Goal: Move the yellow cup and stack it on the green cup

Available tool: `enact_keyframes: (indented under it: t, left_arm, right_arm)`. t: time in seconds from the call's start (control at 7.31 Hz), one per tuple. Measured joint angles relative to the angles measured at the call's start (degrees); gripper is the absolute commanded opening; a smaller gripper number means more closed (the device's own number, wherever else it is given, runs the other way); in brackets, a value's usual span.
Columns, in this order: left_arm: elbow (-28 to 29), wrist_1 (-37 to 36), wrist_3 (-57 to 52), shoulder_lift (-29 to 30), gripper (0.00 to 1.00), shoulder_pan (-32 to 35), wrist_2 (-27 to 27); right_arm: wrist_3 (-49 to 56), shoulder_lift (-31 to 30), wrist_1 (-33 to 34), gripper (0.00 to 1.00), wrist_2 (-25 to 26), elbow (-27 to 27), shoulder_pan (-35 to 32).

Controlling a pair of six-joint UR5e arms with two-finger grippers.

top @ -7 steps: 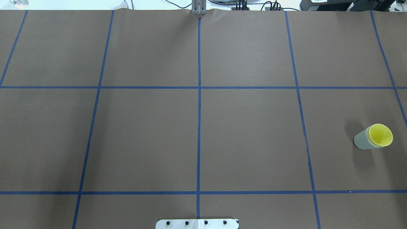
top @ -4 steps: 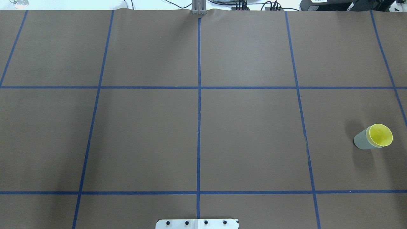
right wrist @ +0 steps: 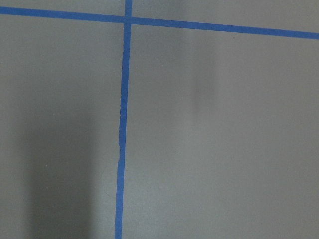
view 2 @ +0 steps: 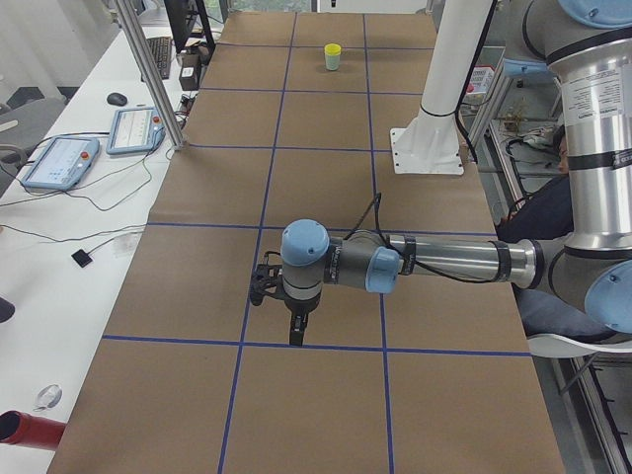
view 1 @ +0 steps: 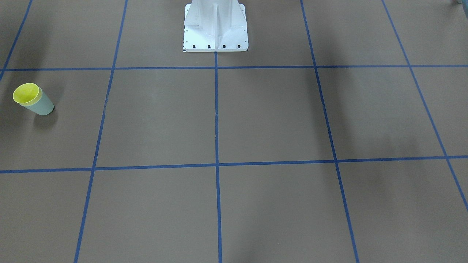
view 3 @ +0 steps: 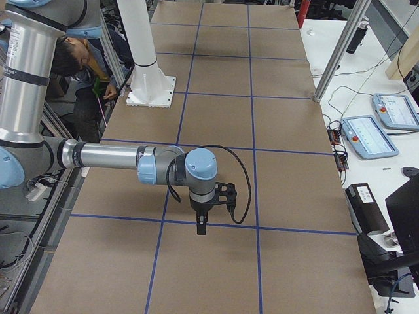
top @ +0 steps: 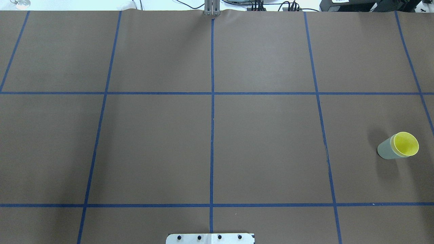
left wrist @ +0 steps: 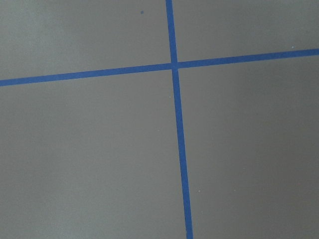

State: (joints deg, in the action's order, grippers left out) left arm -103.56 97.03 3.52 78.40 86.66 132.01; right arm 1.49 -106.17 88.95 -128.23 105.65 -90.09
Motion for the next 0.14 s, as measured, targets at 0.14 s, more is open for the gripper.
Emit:
enact_keyframes:
  t: [0.14]
  left_arm:
    - [0.0,0.0,0.0,0.0,1.0,0.0,0.0]
  right_arm:
    - [0.0,0.0,0.0,1.0,0.0,0.0,0.0]
